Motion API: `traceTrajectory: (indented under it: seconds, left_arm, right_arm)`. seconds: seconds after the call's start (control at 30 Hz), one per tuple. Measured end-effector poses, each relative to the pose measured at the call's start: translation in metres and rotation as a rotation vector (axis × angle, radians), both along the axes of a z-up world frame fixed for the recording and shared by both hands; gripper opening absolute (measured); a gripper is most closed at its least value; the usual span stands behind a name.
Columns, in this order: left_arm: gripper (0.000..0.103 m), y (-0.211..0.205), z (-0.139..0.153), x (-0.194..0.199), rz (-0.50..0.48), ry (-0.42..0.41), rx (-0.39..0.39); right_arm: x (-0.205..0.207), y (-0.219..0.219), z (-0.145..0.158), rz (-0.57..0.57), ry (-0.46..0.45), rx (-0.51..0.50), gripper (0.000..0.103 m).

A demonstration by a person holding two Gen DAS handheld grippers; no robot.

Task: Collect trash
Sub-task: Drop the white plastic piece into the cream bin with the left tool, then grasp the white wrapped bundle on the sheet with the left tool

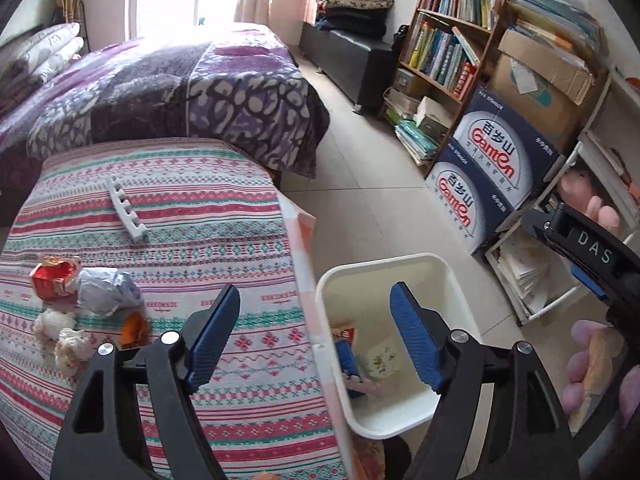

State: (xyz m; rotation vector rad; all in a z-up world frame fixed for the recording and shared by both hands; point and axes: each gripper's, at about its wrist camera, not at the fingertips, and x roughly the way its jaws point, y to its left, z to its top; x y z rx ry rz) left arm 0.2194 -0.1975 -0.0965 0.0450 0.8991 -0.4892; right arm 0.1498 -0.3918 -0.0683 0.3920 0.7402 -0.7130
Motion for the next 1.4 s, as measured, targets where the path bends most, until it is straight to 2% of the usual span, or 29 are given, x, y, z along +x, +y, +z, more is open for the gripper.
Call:
traceTrajectory:
  seconds: [0.2,0.27,0.47,0.57,0.67,0.73,0.87,1.1,1.13,1.2,1.23,1.37,1.4]
  left_arm:
    - [0.089,0.029,0.000,0.007,0.127,-0.109,0.128]
    - [0.090,0.040,-0.002,0.011,0.163,-0.135,0.182]
    - [0.090,0.085,-0.011,0.031,0.260,-0.108,0.263]
    - [0.090,0.113,-0.020,0.045,0.305,-0.056,0.307]
    - [0.090,0.139,-0.039,0.060,0.309,0.048,0.372]
    - [0.090,0.158,-0.054,0.069,0.307,0.129,0.389]
    - [0.090,0.188,-0.079,0.078,0.316,0.248,0.404]
    - [0.089,0.209,-0.104,0.083,0.293,0.355,0.359]
    - [0.088,0.210,-0.107,0.084,0.285,0.361,0.357]
    - [0.075,0.209,-0.115,0.083,0.266,0.381,0.360]
    - [0.072,0.208,-0.120,0.083,0.254,0.394,0.358]
    - [0.043,0.209,-0.130,0.081,0.232,0.407,0.387]
    - [0.041,0.211,-0.129,0.080,0.229,0.400,0.378]
  right_arm:
    - [0.019,0.030,-0.006,0.054,0.055,-0.037,0.096]
    - [0.026,0.041,-0.010,0.083,0.081,-0.043,0.096]
    - [0.046,0.076,-0.018,0.156,0.125,-0.054,0.096]
    - [0.054,0.092,-0.021,0.185,0.132,-0.053,0.096]
    - [0.061,0.107,-0.025,0.224,0.146,-0.042,0.096]
    - [0.066,0.115,-0.027,0.241,0.156,-0.041,0.096]
    - [0.074,0.131,-0.032,0.267,0.172,-0.042,0.096]
    - [0.087,0.153,-0.041,0.312,0.196,-0.033,0.096]
    - [0.088,0.154,-0.042,0.319,0.199,-0.032,0.096]
    - [0.091,0.160,-0.045,0.335,0.207,-0.030,0.096]
    - [0.093,0.163,-0.046,0.345,0.212,-0.031,0.096]
    - [0.100,0.174,-0.052,0.389,0.233,-0.039,0.096]
    - [0.101,0.177,-0.054,0.399,0.236,-0.041,0.096]
